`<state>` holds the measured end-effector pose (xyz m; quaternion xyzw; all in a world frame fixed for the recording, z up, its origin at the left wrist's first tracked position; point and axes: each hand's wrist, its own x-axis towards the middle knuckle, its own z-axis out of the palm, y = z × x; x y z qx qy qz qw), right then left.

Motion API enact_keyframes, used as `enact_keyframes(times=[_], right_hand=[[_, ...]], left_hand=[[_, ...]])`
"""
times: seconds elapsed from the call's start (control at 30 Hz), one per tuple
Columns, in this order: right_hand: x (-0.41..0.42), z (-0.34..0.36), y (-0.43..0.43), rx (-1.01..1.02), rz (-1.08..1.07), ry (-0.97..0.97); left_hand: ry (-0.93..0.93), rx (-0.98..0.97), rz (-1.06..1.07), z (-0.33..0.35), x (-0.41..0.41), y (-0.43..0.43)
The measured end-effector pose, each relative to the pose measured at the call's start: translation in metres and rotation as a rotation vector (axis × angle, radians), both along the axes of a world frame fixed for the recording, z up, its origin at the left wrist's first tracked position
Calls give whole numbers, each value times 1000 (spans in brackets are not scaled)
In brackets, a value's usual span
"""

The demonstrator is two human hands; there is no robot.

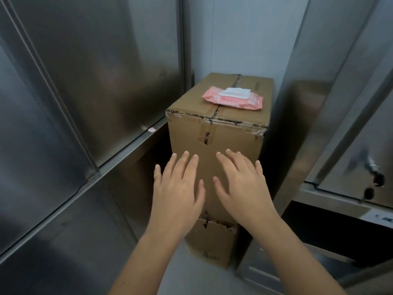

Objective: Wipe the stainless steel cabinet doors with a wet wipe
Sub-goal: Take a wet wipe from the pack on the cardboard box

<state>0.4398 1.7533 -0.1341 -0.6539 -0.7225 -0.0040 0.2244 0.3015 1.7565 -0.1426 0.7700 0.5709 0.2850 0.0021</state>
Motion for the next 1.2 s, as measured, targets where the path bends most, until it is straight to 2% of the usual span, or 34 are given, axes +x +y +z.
enact_keyframes(times=[0.47,0.73,0.97,1.2], right_hand=[[26,5,114,66,-144,-35],[19,29,209,138,-304,-51],[31,39,258,125,-428,-107],[60,54,284,24,-310,-169]], left_hand=[[-9,42,-128,3,30,136],[2,118,-323,24,35,252],[27,90,-475,33,53,321],[11,77,-488,36,68,347]])
